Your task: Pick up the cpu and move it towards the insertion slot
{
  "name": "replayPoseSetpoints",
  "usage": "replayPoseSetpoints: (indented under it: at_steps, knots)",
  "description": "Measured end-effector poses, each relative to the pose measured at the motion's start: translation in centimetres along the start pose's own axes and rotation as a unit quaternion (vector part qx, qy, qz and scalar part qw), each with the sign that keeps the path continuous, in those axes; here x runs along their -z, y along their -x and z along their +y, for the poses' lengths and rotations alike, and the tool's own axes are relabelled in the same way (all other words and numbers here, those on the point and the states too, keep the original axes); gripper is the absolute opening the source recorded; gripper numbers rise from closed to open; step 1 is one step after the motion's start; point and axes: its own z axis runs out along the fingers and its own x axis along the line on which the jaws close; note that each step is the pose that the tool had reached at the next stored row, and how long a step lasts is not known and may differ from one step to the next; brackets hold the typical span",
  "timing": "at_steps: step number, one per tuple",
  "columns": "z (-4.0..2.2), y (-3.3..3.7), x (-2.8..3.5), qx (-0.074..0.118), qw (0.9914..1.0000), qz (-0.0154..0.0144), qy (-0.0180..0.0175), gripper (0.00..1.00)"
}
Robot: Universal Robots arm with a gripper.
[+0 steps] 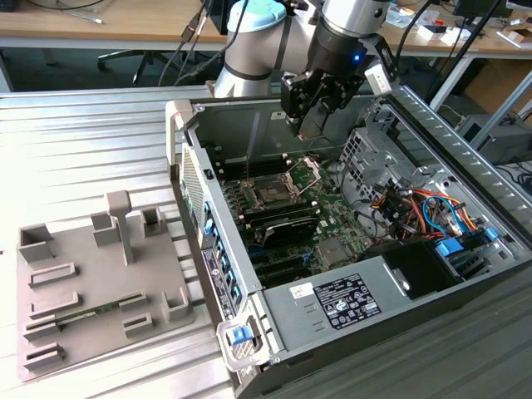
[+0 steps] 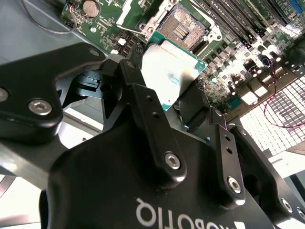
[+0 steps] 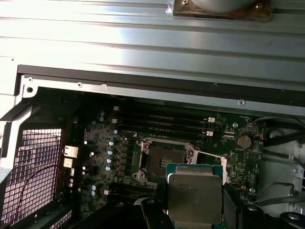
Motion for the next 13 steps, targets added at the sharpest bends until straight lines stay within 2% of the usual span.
replayPoseSetpoints:
  at_steps: [13]
  knots:
    - [-0.02,0.0,-0.51,0.0,1.0,0.0,0.0,0.55]
